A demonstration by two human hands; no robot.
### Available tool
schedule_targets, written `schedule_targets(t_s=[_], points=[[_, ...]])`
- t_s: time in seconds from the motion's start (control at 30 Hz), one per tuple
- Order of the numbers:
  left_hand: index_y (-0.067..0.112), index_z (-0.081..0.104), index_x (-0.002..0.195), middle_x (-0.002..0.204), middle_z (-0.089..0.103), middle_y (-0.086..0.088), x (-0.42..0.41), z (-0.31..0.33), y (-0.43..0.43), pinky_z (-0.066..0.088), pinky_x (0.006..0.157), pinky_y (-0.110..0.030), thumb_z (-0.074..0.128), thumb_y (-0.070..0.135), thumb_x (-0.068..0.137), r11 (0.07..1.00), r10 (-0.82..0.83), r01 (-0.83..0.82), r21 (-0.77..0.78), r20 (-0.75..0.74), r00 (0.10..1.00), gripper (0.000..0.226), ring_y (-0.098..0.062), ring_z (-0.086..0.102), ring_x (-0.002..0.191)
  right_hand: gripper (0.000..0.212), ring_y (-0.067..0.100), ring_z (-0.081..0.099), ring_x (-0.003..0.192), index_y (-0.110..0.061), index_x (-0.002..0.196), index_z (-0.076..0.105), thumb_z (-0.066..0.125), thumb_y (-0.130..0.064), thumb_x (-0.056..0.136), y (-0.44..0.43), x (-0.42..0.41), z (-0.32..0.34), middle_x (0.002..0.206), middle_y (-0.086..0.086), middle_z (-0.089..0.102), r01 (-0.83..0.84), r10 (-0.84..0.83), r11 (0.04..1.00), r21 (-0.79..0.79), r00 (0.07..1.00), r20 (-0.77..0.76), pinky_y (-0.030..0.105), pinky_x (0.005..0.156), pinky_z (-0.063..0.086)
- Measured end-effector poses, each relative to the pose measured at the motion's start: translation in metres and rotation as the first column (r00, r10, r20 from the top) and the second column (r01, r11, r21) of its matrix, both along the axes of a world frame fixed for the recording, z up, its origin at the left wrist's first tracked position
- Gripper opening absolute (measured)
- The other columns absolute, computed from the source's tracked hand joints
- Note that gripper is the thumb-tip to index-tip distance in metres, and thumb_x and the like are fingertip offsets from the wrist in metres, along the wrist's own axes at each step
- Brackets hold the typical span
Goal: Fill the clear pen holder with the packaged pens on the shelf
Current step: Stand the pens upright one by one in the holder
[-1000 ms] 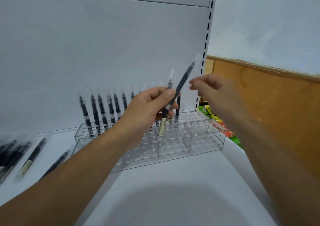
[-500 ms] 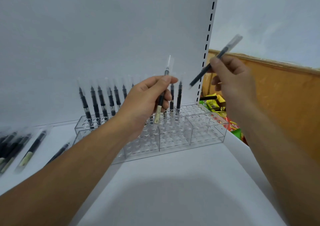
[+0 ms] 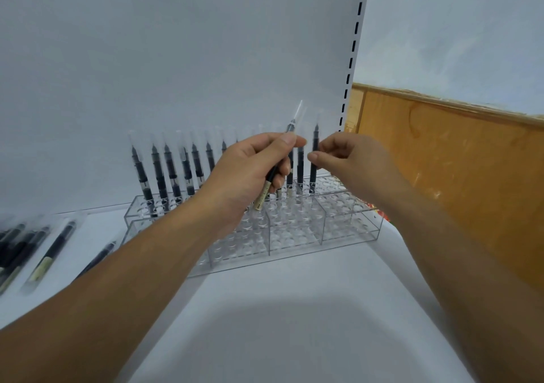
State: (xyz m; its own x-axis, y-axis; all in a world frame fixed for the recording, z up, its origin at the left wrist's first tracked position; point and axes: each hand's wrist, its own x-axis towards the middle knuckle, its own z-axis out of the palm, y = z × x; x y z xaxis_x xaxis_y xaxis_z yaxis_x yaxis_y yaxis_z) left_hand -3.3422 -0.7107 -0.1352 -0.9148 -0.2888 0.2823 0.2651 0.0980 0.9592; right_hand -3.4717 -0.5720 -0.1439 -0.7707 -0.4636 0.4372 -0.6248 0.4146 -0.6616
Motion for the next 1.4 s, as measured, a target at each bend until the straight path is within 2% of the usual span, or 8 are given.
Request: schedule_targets(t_s=[0.3, 0.47, 0.67, 0.8, 0.9, 1.1, 1.23, 1.4], points=[[0.021, 0.073, 0.098, 0.062, 0.051, 0.005, -0.001, 0.0, 0.001, 0.037, 0.052, -0.017, 0.057, 0.032, 0.094, 0.999, 0.019, -0.019, -0.035, 0.0, 1.0, 0.02, -0.007, 0.041, 0.051, 0.021, 0.001, 0.052, 0.061, -0.022, 0.085, 0.069, 0.071, -0.042, 0.085, 0.001, 0.003, -0.001, 0.076, -0.008, 0.066, 0.012, -0.009, 0.994, 0.112, 1.0, -0.028, 0.019, 0.054, 0.035], [0.019, 0.074, 0.101, 0.064, 0.052, 0.004, 0.0, -0.001, 0.0, 0.038, 0.053, -0.016, 0.059, 0.031, 0.093, 0.999, 0.017, -0.017, -0.043, 0.012, 1.0, 0.021, -0.007, 0.043, 0.051, 0.015, -0.003, 0.055, 0.072, -0.029, 0.089, 0.071, 0.072, -0.043, 0.084, 0.008, 0.002, 0.003, 0.081, -0.018, 0.064, 0.003, -0.002, 0.991, 0.136, 1.0, -0.005, 0.016, 0.059, 0.037], [0.018, 0.074, 0.1, 0.062, 0.052, 0.007, 0.0, 0.0, 0.001, 0.039, 0.054, -0.016, 0.063, 0.032, 0.09, 0.997, 0.027, -0.025, -0.068, 0.027, 0.999, 0.021, -0.007, 0.043, 0.052, 0.011, -0.002, 0.053, 0.062, -0.028, 0.092, 0.073, 0.064, -0.034, 0.091, 0.014, 0.011, 0.019, 0.083, -0.013, 0.071, -0.116, 0.127, 0.95, -0.289, 0.992, 0.02, 0.014, 0.059, 0.046], [0.013, 0.073, 0.1, 0.06, 0.051, 0.007, 0.001, 0.0, 0.003, 0.037, 0.051, -0.015, 0.063, 0.032, 0.089, 0.994, 0.027, -0.024, -0.107, 0.03, 0.999, 0.024, -0.007, 0.042, 0.052, 0.018, -0.003, 0.051, 0.061, -0.026, 0.091, 0.074, 0.061, -0.039, 0.091, 0.009, 0.028, 0.02, 0.07, -0.02, 0.066, -0.291, 0.327, 0.921, -0.259, 0.939, 0.107, 0.015, 0.059, 0.042], [0.013, 0.073, 0.092, 0.061, 0.052, 0.005, 0.001, 0.0, 0.004, 0.038, 0.051, -0.014, 0.064, 0.032, 0.089, 0.992, 0.029, -0.025, -0.126, 0.032, 0.999, 0.022, -0.008, 0.043, 0.054, 0.021, 0.006, 0.052, 0.073, -0.024, 0.089, 0.077, 0.067, -0.041, 0.082, 0.007, 0.027, 0.02, 0.093, 0.0, 0.072, -0.349, 0.419, 0.868, -0.353, 0.897, 0.144, 0.023, 0.064, 0.042], [0.02, 0.072, 0.097, 0.073, 0.068, 0.007, 0.002, 0.002, 0.009, 0.051, 0.065, -0.02, 0.064, 0.038, 0.087, 0.973, 0.078, -0.064, -0.222, 0.055, 0.995, 0.022, -0.006, 0.06, 0.065, 0.016, 0.006, 0.057, 0.058, -0.014, 0.093, 0.057, 0.059, -0.03, 0.095, 0.009, 0.019, 0.028, 0.094, 0.007, 0.076, -0.183, 0.482, 0.67, -0.719, 0.844, 0.235, 0.017, 0.051, 0.044], [0.034, 0.068, 0.103, 0.097, 0.071, 0.015, 0.008, 0.011, 0.013, 0.05, 0.078, -0.018, 0.06, 0.047, 0.089, 0.846, 0.114, -0.026, -0.533, 0.132, 0.985, 0.021, 0.001, 0.066, 0.091, 0.018, 0.005, 0.058, 0.055, -0.012, 0.101, 0.056, 0.054, -0.03, 0.099, 0.018, 0.014, 0.033, 0.086, 0.007, 0.076, 0.02, 0.373, 0.554, -0.833, 0.888, 0.27, 0.016, 0.048, 0.046], [0.045, 0.052, 0.126, 0.122, 0.051, 0.031, 0.037, 0.012, 0.009, 0.041, 0.092, -0.02, 0.039, 0.068, 0.086, 0.496, 0.227, 0.038, -0.867, 0.172, 0.959, 0.048, 0.012, 0.05, 0.106, 0.022, 0.002, 0.064, 0.058, -0.011, 0.112, 0.056, 0.051, -0.03, 0.101, 0.021, 0.008, 0.029, 0.083, -0.002, 0.074, 0.134, 0.066, 0.662, -0.738, 0.969, 0.236, 0.017, 0.053, 0.051]])
